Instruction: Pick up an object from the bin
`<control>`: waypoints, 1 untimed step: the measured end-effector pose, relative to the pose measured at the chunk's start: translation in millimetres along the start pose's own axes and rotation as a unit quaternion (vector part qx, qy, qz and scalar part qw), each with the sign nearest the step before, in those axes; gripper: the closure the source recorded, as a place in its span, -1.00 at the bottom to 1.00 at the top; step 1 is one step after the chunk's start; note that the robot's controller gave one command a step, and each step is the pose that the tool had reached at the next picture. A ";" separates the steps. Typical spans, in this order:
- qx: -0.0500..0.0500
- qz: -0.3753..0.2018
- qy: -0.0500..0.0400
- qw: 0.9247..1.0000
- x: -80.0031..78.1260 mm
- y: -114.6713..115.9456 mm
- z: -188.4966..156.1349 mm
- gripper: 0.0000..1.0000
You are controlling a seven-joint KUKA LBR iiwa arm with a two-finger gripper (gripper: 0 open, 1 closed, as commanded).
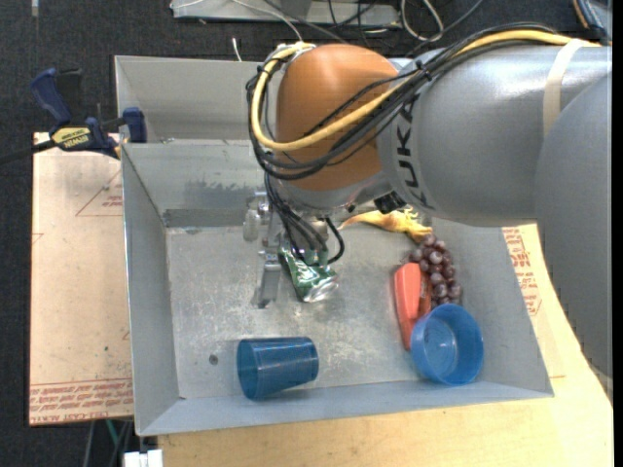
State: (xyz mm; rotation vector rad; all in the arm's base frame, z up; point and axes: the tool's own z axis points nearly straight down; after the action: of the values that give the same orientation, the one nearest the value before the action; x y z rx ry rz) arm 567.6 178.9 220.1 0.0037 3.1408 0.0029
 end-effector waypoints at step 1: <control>0.000 0.000 0.000 1.000 0.0 0.0 0.0 -1.00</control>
Offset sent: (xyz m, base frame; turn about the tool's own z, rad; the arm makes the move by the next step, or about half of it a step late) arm -0.0645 -0.0318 -0.0318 -0.0134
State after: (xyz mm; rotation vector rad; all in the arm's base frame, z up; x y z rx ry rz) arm 567.6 178.9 220.1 0.0038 3.1408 0.0030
